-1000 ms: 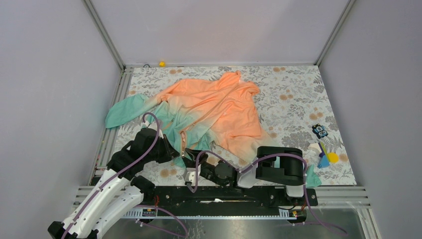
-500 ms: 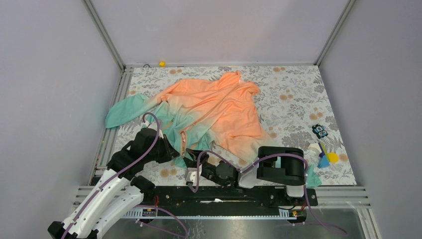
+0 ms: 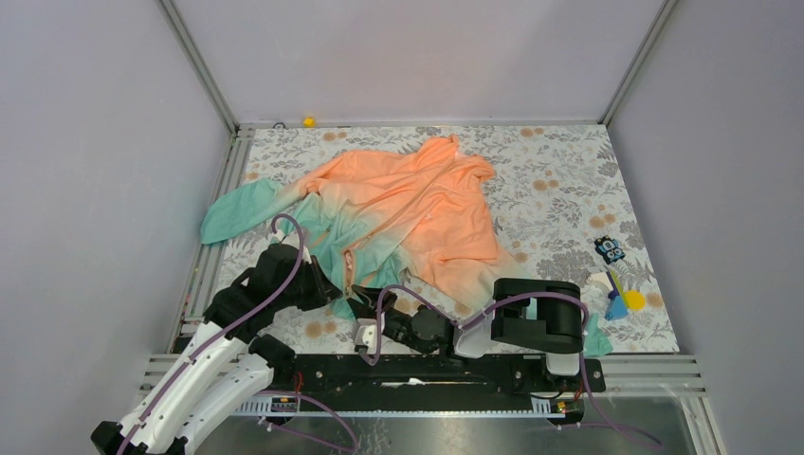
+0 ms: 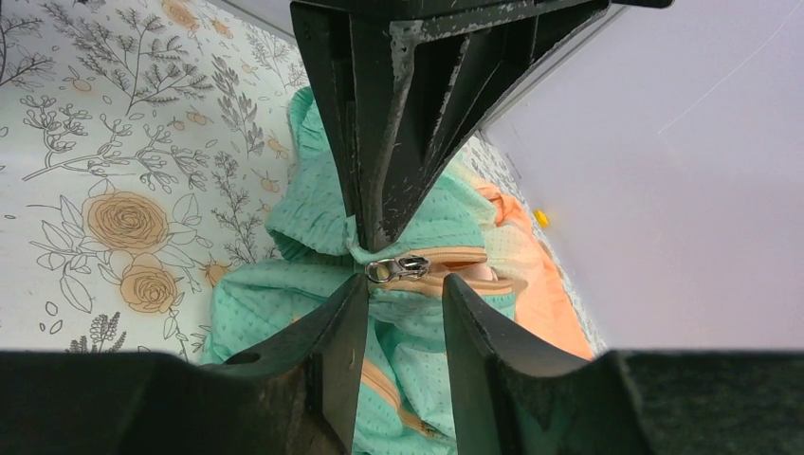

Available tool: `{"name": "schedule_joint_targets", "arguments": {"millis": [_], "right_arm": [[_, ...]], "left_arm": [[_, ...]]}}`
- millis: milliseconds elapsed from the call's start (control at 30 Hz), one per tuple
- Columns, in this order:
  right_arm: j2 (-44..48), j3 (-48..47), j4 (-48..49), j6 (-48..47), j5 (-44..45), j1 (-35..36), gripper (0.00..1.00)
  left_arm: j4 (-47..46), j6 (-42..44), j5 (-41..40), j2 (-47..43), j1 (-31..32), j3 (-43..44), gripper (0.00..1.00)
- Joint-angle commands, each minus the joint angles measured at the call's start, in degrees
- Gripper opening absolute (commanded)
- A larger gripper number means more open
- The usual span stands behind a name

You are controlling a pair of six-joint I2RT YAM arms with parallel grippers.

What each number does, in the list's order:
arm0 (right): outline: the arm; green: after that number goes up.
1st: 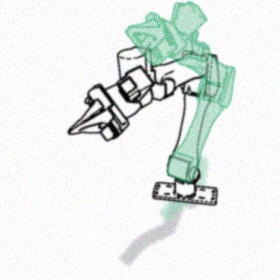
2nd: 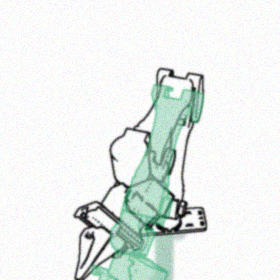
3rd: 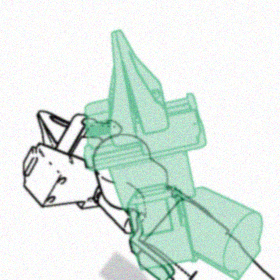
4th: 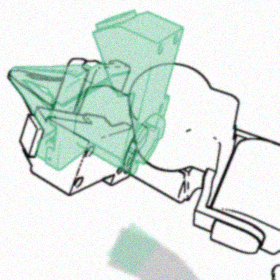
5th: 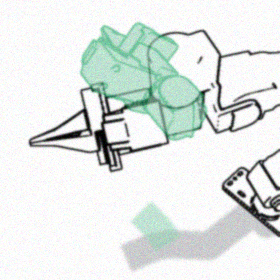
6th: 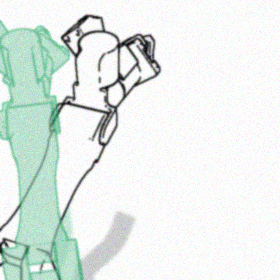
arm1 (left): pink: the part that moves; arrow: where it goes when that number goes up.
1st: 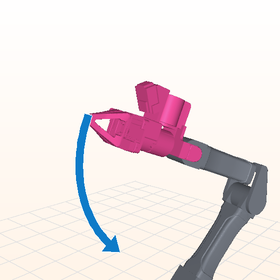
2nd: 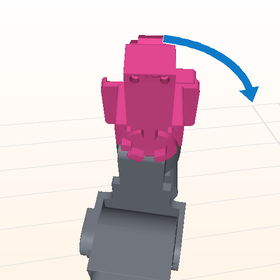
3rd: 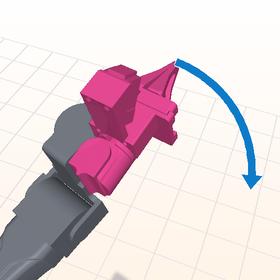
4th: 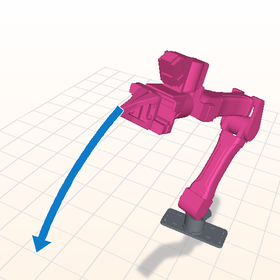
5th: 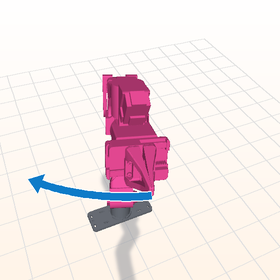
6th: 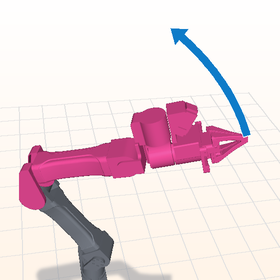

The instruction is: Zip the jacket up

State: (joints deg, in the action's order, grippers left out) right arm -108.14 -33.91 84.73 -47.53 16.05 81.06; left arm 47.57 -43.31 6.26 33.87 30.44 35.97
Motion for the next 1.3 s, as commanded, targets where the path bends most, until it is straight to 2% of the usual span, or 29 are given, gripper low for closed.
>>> {"name": "schedule_joint_targets", "arguments": {"millis": [0, 300, 633, 1267], "right_arm": [[2.0, -1.4, 11.8, 0.0, -1.0, -0.4, 0.41], [0.9, -2.6, 11.8, -2.0, -2.6, -0.3, 0.44], [-0.2, -2.6, 11.8, -2.2, -1.9, -0.4, 0.34], [-0.6, -2.4, 11.8, -1.3, 0.7, -0.3, 0.25]], "left_arm": [[-0.6, 0.2, 0.9, 0.2, 0.1, 0.2, 0.0], [-0.6, 0.3, 1.3, 0.3, 0.1, 0.2, 0.0], [-0.6, 0.4, 1.4, -0.2, 0.1, 0.2, 0.0], [-0.6, 0.6, 1.7, 0.2, 0.1, 0.3, 0.0]]}}
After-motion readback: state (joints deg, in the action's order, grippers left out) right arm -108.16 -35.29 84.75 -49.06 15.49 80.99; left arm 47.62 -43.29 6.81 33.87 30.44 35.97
